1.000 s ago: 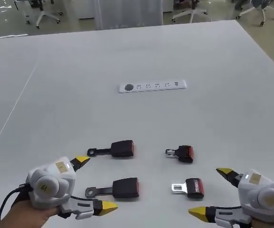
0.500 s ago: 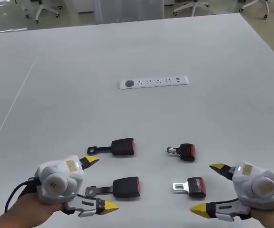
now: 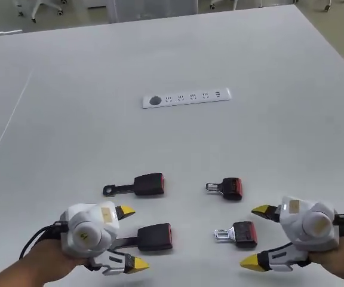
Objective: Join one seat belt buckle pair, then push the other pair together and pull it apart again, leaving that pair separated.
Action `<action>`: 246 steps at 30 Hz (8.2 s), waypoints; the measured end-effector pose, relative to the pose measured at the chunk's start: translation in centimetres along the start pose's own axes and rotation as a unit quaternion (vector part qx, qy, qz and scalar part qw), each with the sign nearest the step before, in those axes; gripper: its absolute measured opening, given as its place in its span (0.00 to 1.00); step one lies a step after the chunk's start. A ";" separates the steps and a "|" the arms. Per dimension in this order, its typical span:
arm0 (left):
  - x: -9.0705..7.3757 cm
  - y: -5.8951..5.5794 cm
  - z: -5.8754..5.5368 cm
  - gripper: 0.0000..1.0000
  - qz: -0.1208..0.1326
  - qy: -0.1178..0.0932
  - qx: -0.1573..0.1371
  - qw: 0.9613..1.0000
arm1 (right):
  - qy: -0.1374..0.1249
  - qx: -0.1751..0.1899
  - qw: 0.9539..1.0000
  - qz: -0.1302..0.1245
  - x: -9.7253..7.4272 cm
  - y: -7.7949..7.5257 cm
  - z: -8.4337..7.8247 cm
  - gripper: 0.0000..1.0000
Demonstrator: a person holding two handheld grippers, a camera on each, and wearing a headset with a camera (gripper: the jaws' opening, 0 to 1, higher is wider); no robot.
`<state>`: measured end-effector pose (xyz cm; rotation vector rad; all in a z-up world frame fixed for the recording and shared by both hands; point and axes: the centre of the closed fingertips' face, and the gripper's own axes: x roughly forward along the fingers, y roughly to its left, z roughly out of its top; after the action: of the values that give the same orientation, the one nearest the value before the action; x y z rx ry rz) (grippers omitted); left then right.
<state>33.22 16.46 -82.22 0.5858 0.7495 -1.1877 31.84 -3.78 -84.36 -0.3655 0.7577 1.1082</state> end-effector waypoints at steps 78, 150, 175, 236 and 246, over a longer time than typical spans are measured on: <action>3.0 0.2 -1.7 0.33 -0.089 0.124 0.107 0.982 | -0.039 -0.067 0.996 0.042 7.6 2.2 5.8 0.34; 3.0 -0.2 -1.5 0.32 -0.125 0.053 0.130 0.982 | -0.026 -0.098 0.995 0.006 9.0 4.7 7.0 0.33; 2.9 -0.2 -1.4 0.32 -0.139 0.018 0.116 0.983 | -0.042 -0.083 0.996 0.014 9.0 4.6 6.9 0.33; -3.4 8.4 3.3 0.53 0.014 -0.014 0.077 0.997 | -0.079 -0.025 0.995 -0.059 -0.5 -4.4 8.0 0.78; -3.8 12.3 6.2 0.57 0.041 -0.028 0.081 0.995 | -0.073 0.012 0.995 -0.065 -0.9 -7.5 7.1 0.80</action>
<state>45.58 17.54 -75.12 0.7081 0.5793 -1.1913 40.95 -3.15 -79.52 -0.3055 0.6081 0.9911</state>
